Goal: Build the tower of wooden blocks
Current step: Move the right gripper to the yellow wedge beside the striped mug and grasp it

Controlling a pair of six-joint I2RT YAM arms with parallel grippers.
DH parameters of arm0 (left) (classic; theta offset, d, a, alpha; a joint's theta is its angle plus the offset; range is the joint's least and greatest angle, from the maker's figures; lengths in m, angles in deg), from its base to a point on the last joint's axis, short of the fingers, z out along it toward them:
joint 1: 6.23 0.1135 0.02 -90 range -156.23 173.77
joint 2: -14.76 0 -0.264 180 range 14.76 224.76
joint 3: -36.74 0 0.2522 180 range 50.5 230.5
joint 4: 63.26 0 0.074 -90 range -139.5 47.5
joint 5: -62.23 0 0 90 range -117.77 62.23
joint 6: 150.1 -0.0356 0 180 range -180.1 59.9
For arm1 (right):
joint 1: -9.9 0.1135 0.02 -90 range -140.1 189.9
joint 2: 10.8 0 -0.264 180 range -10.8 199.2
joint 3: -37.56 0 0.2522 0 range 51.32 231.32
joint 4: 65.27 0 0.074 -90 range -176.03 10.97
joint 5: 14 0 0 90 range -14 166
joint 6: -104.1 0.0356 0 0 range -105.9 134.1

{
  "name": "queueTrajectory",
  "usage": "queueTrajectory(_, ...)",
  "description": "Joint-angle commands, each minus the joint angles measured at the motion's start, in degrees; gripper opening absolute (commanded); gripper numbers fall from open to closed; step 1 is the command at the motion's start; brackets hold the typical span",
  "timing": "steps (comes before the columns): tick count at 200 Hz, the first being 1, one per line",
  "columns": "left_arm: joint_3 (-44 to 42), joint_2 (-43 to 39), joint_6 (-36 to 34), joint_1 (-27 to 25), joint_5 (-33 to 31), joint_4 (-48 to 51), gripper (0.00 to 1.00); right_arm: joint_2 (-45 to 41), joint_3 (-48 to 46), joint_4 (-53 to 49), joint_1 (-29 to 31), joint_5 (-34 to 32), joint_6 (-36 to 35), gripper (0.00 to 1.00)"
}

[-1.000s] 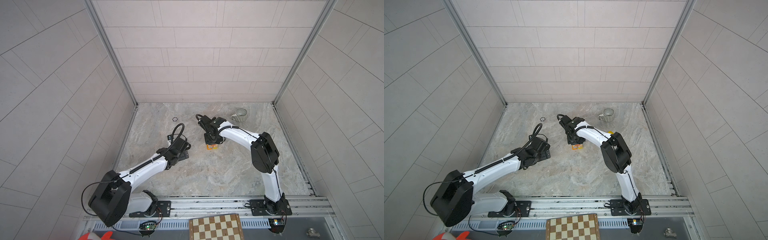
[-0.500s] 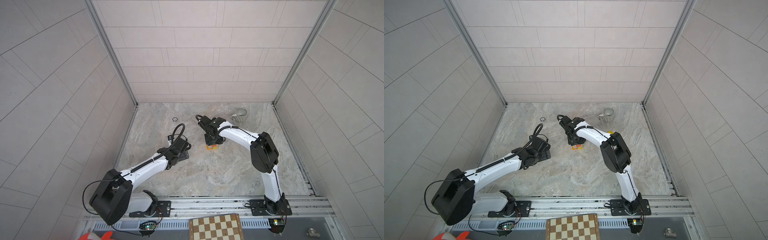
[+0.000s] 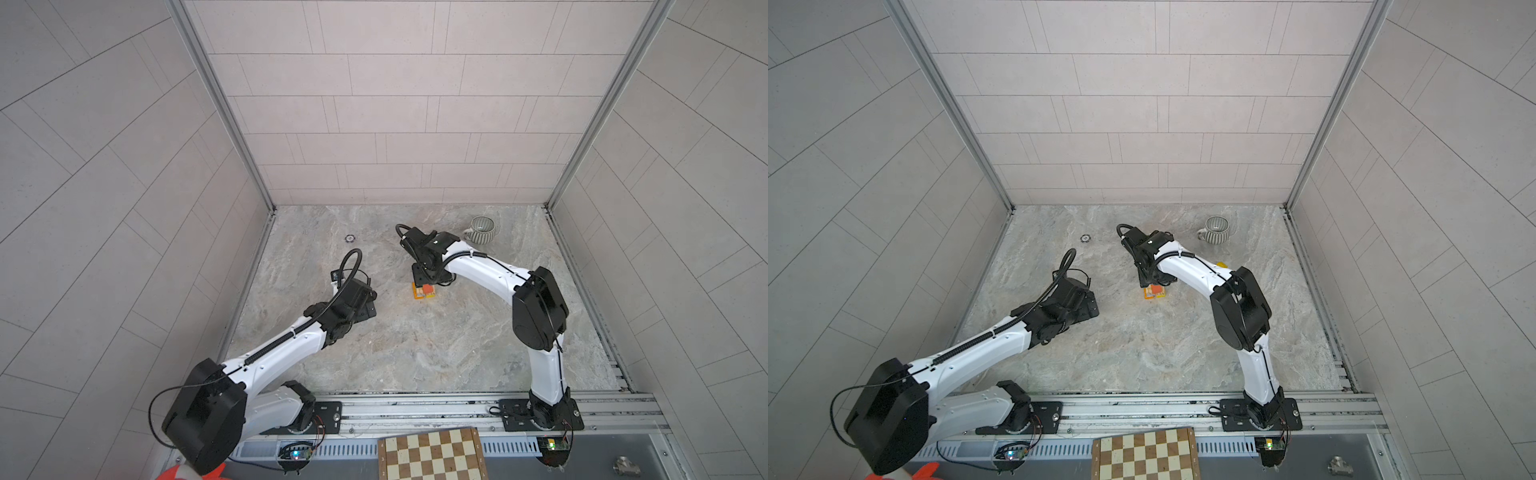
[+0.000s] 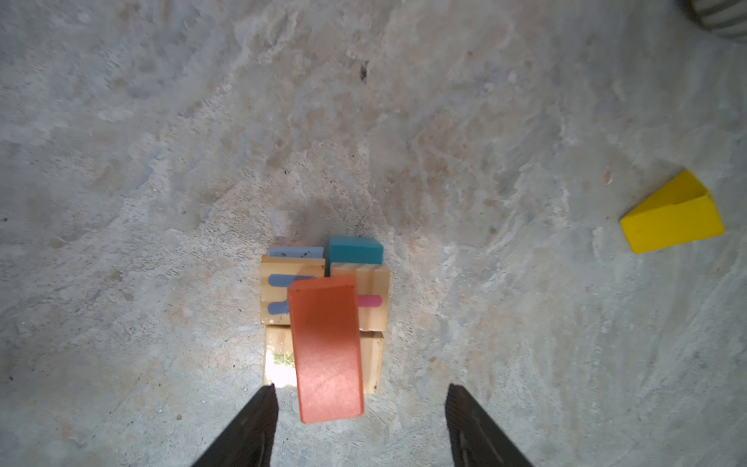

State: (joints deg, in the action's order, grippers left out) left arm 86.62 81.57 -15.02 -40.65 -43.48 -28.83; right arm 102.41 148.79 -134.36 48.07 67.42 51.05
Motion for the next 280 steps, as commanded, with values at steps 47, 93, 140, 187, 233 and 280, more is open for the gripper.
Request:
queueTrajectory(47, -1.6, -1.4, -1.8, 0.2, -2.3, -1.8, 1.0, -13.1, -11.7, 4.5, -15.1, -2.3, -0.1, 0.69)
queueTrajectory(93, -0.7, 2.8, -3.2, 0.2, -3.3, -3.9, 1.0, -15.1, -17.5, 11.5, -23.2, -1.6, -0.4, 0.73)
queueTrajectory(140, 5.7, 12.2, -3.2, 0.3, -2.8, -1.4, 1.0, -9.7, -18.7, 17.7, -28.9, 1.4, 0.0, 0.74)
queueTrajectory(187, 9.0, 17.0, -4.9, 0.2, -3.3, -0.6, 1.0, -4.2, -18.6, 22.0, -30.6, 2.4, -0.2, 0.68)
queueTrajectory(233, 9.8, 18.8, -5.6, 0.2, -2.5, -0.6, 1.0, -0.3, -18.2, 24.8, -31.2, 3.6, 0.2, 0.63)
queueTrajectory(280, 10.8, 21.0, -6.0, 0.2, -1.5, -0.7, 1.0, 2.3, -16.8, 25.1, -31.7, 3.9, 0.3, 0.54)
